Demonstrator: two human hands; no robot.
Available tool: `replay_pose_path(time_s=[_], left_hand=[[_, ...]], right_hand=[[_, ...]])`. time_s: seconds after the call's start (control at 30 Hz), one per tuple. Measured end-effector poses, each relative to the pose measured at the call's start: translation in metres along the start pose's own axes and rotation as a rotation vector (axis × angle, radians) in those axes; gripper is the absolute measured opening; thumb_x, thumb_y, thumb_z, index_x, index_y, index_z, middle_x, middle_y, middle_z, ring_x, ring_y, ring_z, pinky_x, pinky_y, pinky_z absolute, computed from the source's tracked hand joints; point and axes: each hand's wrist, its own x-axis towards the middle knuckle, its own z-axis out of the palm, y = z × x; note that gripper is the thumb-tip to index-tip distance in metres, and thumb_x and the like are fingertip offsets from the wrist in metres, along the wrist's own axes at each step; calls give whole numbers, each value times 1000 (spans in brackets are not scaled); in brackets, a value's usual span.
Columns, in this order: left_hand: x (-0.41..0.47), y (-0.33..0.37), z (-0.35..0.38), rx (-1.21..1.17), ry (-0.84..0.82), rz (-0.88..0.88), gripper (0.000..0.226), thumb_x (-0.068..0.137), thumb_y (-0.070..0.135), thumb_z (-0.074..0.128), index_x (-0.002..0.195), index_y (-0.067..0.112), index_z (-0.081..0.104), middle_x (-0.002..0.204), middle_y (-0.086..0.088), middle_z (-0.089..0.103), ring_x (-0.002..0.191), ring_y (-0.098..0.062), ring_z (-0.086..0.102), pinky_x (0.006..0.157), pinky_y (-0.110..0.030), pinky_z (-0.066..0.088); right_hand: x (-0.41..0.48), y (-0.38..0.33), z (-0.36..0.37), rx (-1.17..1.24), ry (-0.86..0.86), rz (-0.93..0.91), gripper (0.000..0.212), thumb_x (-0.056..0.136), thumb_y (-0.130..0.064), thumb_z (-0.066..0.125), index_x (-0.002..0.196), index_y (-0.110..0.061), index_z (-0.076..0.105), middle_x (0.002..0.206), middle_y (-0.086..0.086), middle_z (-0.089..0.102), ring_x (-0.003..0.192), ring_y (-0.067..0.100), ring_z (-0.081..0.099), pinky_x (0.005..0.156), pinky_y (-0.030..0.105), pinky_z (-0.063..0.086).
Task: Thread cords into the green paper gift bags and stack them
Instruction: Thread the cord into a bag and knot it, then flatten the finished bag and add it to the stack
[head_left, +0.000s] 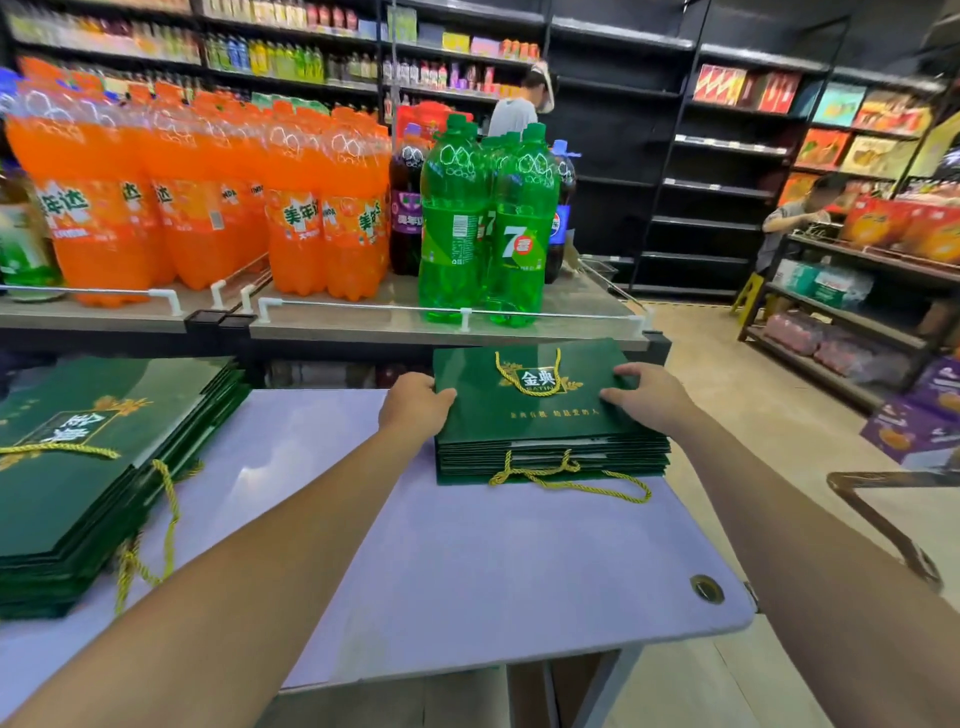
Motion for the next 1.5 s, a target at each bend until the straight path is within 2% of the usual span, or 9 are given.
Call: replay_pose_path(time_s=[0.33, 0.43, 0.63, 0.83, 1.07, 1.17, 1.27, 1.4, 1.5], left_hand=[[-3, -1, 1, -12, -6, 57, 28, 101, 38, 59, 95, 12, 68, 89, 0, 69, 95, -25, 65, 88, -37, 54], [-14, -4, -13, -93, 0, 100, 35, 101, 34, 62, 131, 17, 62, 116, -1, 65, 110, -22, 59, 93, -34, 46], [-48, -32, -86, 193, 89, 412, 34, 99, 21, 61, 132, 27, 62, 137, 4, 54, 126, -18, 51, 98, -30, 44], [-87, -75, -190, 591, 220, 559, 34, 97, 28, 63, 131, 31, 64, 147, 5, 50, 137, -21, 42, 108, -41, 43], [-111, -140, -273, 882, 19, 108, 71, 96, 73, 28, 147, 26, 41, 160, -4, 38, 148, -34, 31, 116, -57, 33], [-122, -158, -285, 773, -29, 56, 57, 95, 75, 23, 111, 26, 49, 118, -4, 62, 114, -29, 53, 97, -53, 48], [-137, -156, -292, 758, -70, 115, 51, 96, 74, 19, 98, 31, 47, 94, 6, 60, 95, -23, 56, 86, -47, 53], [-154, -142, -285, 829, -116, 167, 76, 81, 92, 20, 122, 36, 51, 119, 10, 63, 108, -19, 58, 88, -44, 53], [-165, -139, -270, 835, -210, 171, 98, 71, 94, 36, 145, 32, 37, 149, 6, 45, 136, -21, 42, 107, -51, 42]], right_hand=[[-3, 8, 13, -185, 25, 7, 65, 83, -60, 56, 141, -30, 58, 149, 4, 54, 134, 35, 48, 107, 48, 48], [-24, -17, 14, -238, 103, -93, 54, 92, -46, 61, 143, -27, 58, 157, 6, 44, 144, 33, 37, 113, 50, 41], [-93, -90, 57, -79, 199, -456, 37, 91, -25, 67, 129, -22, 69, 143, 2, 54, 137, 24, 44, 113, 46, 38], [-159, -132, 131, -20, 62, -657, 40, 91, -25, 68, 131, -26, 65, 147, 0, 50, 140, 20, 40, 115, 45, 37], [-193, -137, 188, -48, -55, -666, 39, 95, -29, 64, 134, -22, 63, 150, 3, 48, 139, 24, 46, 114, 39, 36], [-197, -133, 195, -89, -70, -654, 38, 97, -34, 61, 134, -27, 62, 150, -3, 46, 140, 19, 44, 115, 36, 35], [-194, -134, 196, -128, -99, -630, 36, 98, -35, 58, 132, -28, 63, 149, -4, 47, 140, 18, 43, 116, 36, 35], [-192, -136, 196, -133, -134, -621, 34, 97, -34, 56, 130, -28, 65, 143, -7, 51, 136, 16, 46, 114, 35, 38], [-195, -141, 193, -107, -150, -627, 34, 98, -30, 58, 130, -25, 65, 138, -8, 57, 131, 13, 49, 112, 34, 40]])
